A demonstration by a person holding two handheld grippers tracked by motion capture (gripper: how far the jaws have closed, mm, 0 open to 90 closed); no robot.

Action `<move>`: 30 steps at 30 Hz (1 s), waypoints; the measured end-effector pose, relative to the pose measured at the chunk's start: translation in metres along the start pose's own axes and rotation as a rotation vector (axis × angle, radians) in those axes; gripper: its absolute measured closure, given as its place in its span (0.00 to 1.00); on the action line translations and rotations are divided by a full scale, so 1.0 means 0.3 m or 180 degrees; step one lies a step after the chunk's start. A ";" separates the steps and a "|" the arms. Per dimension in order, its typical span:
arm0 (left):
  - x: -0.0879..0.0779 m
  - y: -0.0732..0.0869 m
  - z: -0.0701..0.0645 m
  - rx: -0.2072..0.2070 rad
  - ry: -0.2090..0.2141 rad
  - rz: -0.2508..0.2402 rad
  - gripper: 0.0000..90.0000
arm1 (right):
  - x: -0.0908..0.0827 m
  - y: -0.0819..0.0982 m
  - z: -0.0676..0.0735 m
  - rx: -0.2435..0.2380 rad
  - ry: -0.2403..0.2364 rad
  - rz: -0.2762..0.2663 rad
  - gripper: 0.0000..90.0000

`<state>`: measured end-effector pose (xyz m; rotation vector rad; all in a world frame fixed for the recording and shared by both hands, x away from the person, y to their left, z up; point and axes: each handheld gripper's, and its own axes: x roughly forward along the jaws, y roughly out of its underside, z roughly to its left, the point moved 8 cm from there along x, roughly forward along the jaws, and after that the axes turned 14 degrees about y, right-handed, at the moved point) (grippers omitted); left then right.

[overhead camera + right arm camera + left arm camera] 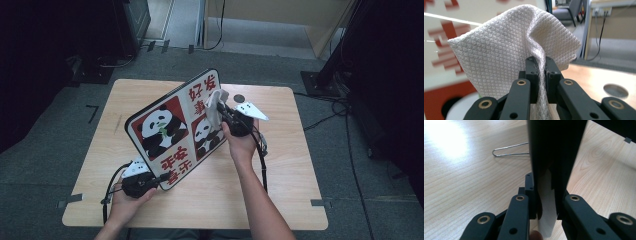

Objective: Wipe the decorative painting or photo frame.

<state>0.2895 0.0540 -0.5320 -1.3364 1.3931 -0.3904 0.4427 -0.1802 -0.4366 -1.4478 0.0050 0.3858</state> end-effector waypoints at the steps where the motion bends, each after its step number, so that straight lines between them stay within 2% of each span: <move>1: 0.000 0.000 0.000 0.0001 -0.0001 0.0000 0.90 | -0.003 0.018 -0.002 0.0019 0.0004 0.0045 0.94; 8: 0.000 0.000 0.000 0.0006 -0.0001 0.0001 0.90 | -0.013 0.132 -0.023 0.0125 0.0079 0.0277 0.94; 18: 0.001 -0.001 0.000 0.0009 0.0000 -0.0002 0.90 | -0.017 0.293 -0.068 0.0109 0.0333 0.0680 0.94; 21: 0.002 -0.001 0.000 0.0008 -0.0004 -0.0006 0.90 | -0.017 0.325 -0.075 0.0124 0.0378 0.0782 0.94; 24: 0.002 -0.001 0.000 0.0005 -0.0005 -0.0003 0.90 | -0.017 0.354 -0.078 -0.0020 0.0497 0.0901 0.94; 26: 0.002 -0.002 0.000 0.0009 -0.0007 -0.0003 0.90 | -0.018 0.367 -0.076 -0.0041 0.0532 0.0961 0.94; 30: 0.003 -0.002 0.000 0.0013 -0.0016 0.0001 0.90 | -0.017 0.367 -0.073 -0.0014 0.0507 0.0981 0.94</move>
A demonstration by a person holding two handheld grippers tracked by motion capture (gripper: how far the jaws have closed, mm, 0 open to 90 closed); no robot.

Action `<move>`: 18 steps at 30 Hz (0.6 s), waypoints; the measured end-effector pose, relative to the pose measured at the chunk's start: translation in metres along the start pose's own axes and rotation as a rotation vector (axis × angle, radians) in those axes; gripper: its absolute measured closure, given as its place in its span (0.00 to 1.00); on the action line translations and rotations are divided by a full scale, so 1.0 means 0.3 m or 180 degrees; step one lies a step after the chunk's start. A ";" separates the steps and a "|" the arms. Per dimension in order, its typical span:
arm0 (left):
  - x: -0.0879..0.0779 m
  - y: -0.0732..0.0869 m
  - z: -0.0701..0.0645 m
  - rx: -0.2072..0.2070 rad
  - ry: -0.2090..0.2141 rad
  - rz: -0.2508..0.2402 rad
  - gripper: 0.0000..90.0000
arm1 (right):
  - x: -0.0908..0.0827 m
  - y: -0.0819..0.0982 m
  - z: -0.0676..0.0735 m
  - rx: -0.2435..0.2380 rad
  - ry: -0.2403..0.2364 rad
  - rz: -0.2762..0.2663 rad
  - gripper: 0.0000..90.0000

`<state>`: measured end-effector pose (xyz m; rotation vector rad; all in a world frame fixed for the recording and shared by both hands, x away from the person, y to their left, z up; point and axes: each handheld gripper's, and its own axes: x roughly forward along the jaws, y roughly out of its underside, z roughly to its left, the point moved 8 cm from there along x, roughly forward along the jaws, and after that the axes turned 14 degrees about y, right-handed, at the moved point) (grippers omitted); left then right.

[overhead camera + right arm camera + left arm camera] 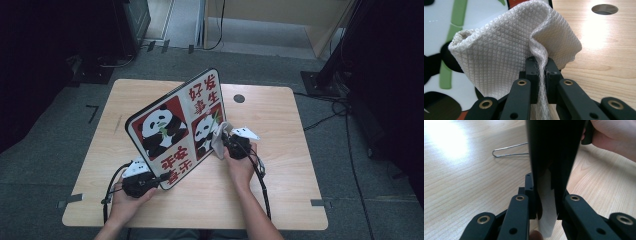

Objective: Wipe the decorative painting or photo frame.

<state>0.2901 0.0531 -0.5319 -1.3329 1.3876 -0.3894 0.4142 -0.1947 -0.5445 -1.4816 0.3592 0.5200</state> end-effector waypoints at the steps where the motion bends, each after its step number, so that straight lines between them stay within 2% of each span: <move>1: 0.000 0.000 0.000 0.0001 -0.0002 0.0003 0.90 | -0.002 -0.003 0.001 0.0005 -0.0012 0.0003 0.94; 4: 0.000 -0.001 0.001 -0.0005 0.0002 0.0005 0.90 | -0.017 -0.030 0.016 -0.0004 -0.0113 -0.0111 0.94; 9: 0.000 -0.001 0.001 -0.0009 0.0003 0.0003 0.90 | -0.062 -0.110 0.054 -0.0007 -0.0271 -0.0360 0.94; 15: 0.000 -0.001 0.001 -0.0003 0.0003 0.0006 0.90 | -0.119 -0.206 0.105 -0.0002 -0.0394 -0.0603 0.94; 18: 0.000 -0.001 0.002 -0.0003 0.0004 0.0005 0.90 | -0.149 -0.264 0.131 -0.0059 -0.0442 -0.0744 0.94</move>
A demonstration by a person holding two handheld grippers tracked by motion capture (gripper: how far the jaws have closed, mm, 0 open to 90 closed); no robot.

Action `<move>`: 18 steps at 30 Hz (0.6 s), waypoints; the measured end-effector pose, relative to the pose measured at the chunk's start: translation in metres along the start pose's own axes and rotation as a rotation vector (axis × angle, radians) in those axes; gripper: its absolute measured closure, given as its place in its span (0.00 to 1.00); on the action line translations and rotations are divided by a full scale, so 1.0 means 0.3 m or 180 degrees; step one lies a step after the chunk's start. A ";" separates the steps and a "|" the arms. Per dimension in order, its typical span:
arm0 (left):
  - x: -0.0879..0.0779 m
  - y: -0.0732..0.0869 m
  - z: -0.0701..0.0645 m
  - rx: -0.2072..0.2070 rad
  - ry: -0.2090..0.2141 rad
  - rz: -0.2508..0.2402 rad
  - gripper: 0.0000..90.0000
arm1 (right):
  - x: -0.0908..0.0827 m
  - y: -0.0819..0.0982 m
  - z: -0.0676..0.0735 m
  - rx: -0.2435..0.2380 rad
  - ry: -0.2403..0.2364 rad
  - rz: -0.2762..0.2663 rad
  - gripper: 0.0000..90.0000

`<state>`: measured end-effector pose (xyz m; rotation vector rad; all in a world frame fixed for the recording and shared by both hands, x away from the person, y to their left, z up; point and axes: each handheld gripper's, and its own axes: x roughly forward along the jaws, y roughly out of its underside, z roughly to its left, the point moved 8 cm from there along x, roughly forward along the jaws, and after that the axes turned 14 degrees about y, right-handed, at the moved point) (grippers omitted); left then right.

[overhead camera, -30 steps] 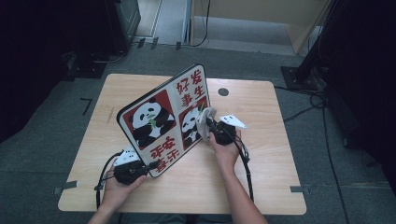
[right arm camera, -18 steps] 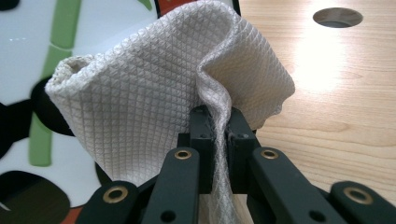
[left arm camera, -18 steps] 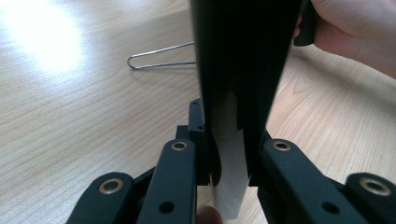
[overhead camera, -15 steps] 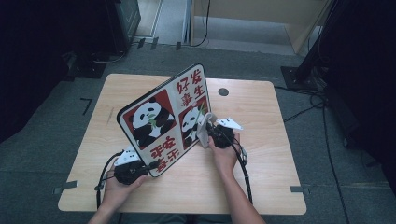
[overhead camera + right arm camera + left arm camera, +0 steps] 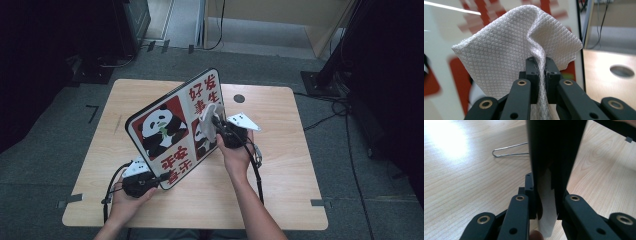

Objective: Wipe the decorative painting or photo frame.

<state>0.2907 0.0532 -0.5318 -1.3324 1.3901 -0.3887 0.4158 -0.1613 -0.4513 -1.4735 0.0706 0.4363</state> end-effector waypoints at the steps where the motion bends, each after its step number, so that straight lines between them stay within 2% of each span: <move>1: 0.000 0.000 0.000 0.0001 0.0001 0.0003 0.90 | -0.003 -0.015 0.006 -0.0008 -0.0009 -0.0023 0.94; 14: 0.001 -0.001 0.000 -0.0002 0.0007 -0.0007 0.90 | -0.038 -0.293 0.122 -0.0134 -0.0146 -0.0431 0.94; 18: 0.001 0.000 0.000 0.0001 0.0006 -0.0008 0.90 | -0.046 -0.347 0.152 -0.0171 -0.0171 -0.0505 0.94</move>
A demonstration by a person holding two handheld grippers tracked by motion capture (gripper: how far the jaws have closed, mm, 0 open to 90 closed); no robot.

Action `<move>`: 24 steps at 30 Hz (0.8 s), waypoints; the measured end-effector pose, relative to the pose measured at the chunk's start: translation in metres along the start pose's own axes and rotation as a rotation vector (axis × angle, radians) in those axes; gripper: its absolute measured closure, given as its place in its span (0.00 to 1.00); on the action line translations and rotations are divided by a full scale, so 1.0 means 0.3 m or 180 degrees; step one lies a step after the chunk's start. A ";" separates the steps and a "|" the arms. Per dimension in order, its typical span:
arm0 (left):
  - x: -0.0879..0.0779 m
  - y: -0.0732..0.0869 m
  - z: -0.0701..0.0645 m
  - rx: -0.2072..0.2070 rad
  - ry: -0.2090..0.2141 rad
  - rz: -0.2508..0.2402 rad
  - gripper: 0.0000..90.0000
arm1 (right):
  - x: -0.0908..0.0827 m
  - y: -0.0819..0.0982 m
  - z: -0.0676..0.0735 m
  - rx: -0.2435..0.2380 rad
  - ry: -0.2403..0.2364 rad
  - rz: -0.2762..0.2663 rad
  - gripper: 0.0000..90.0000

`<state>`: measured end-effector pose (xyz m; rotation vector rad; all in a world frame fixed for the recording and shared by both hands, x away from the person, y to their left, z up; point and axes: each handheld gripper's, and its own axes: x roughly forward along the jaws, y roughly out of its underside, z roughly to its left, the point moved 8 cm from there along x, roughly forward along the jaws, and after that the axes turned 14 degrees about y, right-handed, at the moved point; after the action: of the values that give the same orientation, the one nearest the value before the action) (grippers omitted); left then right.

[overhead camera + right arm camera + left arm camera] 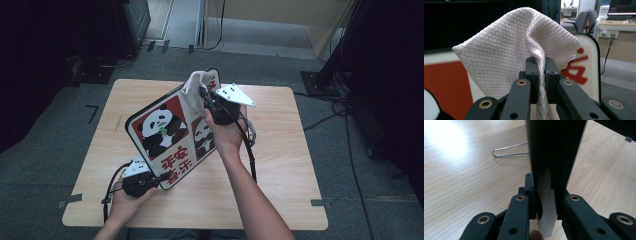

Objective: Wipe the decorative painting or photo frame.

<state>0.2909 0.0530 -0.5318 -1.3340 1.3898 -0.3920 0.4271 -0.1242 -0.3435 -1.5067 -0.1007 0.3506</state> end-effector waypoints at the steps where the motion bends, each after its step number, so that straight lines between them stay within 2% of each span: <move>1: 0.000 0.000 0.000 0.0001 0.0001 -0.0002 0.90 | 0.001 -0.008 0.003 -0.0005 0.0005 -0.0008 0.94; 5: 0.000 0.001 0.001 0.0000 0.0002 -0.0009 0.90 | 0.007 0.003 0.003 -0.0026 0.0002 0.0014 0.94; 9: -0.001 0.001 0.002 0.0003 0.0003 -0.0002 0.90 | 0.007 0.062 -0.013 -0.0003 0.0016 0.0073 0.94; 19: -0.001 0.001 0.003 0.0000 0.0007 -0.0016 0.90 | -0.015 0.274 -0.069 0.0065 0.0028 0.0353 0.94; 24: -0.002 0.001 0.004 0.0011 0.0008 -0.0013 0.90 | -0.030 0.381 -0.087 0.0033 0.0043 0.0519 0.93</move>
<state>0.2916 0.0540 -0.5321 -1.3340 1.3880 -0.3987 0.4071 -0.1489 -0.4567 -1.5108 0.0349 0.4707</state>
